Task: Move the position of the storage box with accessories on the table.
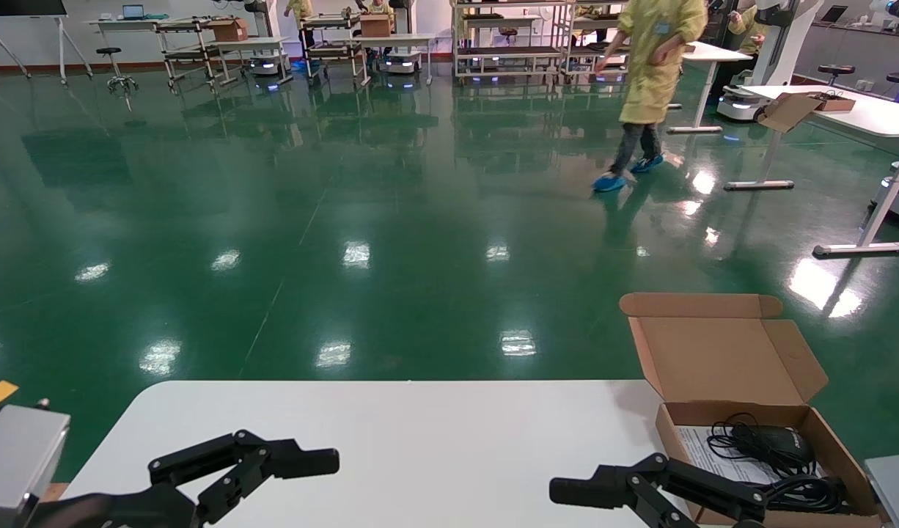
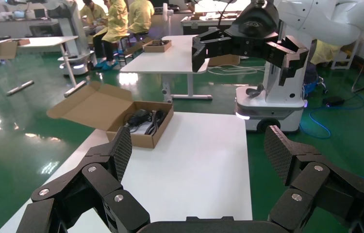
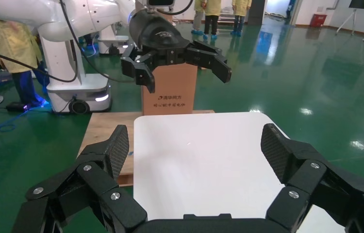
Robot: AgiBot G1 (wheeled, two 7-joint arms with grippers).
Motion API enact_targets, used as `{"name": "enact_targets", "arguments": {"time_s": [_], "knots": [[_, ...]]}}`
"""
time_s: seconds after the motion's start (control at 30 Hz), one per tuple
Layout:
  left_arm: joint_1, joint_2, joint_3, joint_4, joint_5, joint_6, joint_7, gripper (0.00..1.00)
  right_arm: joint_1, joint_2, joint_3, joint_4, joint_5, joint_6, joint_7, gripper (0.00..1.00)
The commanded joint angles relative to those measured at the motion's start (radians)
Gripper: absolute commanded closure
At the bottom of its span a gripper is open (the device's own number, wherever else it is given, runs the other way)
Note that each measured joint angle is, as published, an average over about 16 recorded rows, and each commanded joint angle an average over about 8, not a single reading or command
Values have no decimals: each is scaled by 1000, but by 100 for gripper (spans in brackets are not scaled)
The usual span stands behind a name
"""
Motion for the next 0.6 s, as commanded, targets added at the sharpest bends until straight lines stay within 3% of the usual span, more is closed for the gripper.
{"name": "enact_targets", "arguments": {"time_s": [0.03, 0.6], "knots": [[0, 0, 0, 0, 0, 0, 0, 0, 2, -1, -1, -4, -1, 1, 0, 0], [0, 0, 0, 0, 0, 0, 0, 0, 8, -2, -4, -16, -4, 3, 2, 0]]}}
